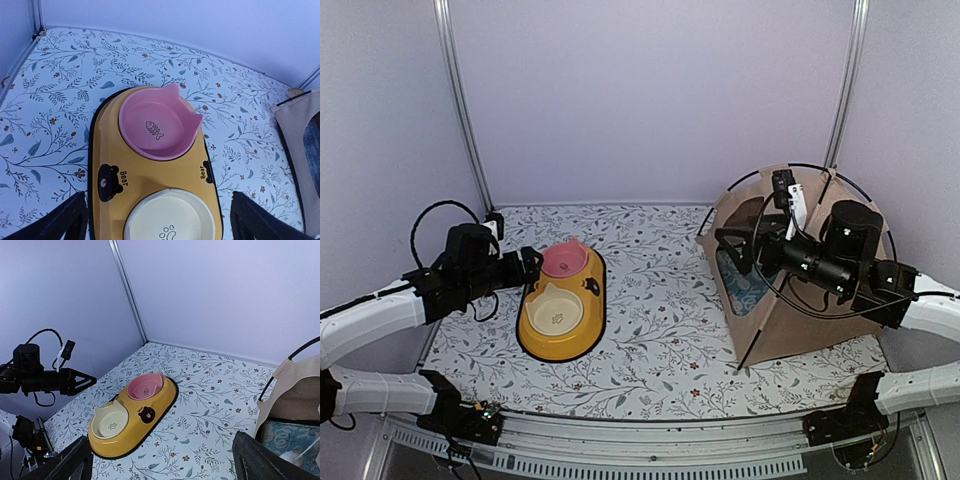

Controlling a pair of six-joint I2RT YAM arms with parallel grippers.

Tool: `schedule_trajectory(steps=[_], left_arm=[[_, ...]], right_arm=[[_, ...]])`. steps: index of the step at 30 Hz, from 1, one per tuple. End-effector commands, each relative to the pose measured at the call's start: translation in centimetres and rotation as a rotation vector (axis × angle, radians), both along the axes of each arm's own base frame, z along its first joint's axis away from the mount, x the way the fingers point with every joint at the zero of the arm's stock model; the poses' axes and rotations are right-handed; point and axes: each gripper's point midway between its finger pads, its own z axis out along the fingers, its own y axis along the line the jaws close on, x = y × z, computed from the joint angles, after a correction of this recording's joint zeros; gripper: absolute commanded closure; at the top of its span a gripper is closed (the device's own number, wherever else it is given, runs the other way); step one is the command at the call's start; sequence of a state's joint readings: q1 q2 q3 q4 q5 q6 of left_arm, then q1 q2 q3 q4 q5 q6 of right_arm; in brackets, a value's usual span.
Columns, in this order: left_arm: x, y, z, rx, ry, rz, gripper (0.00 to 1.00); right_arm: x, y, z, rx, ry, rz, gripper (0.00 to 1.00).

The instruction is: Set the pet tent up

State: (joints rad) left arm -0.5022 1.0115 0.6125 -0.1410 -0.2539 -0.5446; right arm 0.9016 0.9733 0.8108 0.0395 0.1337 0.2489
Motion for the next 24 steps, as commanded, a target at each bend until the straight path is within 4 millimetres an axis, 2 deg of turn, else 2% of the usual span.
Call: schedule_trajectory(steps=[1, 4, 8, 14, 17, 19, 24], left_arm=[[0.4, -0.1, 1.3, -0.013, -0.047, -0.017, 0.01], [0.4, -0.1, 1.7, -0.015, -0.057, -0.022, 0.01], [0.5, -0.2, 2.0, -0.018, -0.062, -0.032, 0.0], [0.6, -0.4, 2.3, -0.02, -0.065, -0.047, 0.01], [0.7, -0.5, 2.5, -0.024, -0.069, -0.051, 0.01], [0.6, -0.5, 2.6, -0.027, -0.07, -0.053, 0.01], [0.4, -0.4, 2.7, -0.03, -0.077, -0.052, 0.01]], right_arm=[[-0.5, -2.5, 1.8, 0.022, -0.082, -0.064, 0.01], [-0.8, -4.3, 3.2, 0.022, -0.102, -0.119, 0.01], [-0.3, -8.3, 4.8, 0.03, -0.07, -0.296, 0.01], [-0.1, -12.9, 6.2, 0.045, 0.028, -0.504, 0.01], [-0.1, -14.9, 6.0, 0.057, 0.101, -0.613, 0.01], [-0.2, -15.5, 5.7, 0.066, 0.133, -0.637, 0.01], [-0.5, -16.6, 3.3, 0.067, 0.171, -0.672, 0.01]])
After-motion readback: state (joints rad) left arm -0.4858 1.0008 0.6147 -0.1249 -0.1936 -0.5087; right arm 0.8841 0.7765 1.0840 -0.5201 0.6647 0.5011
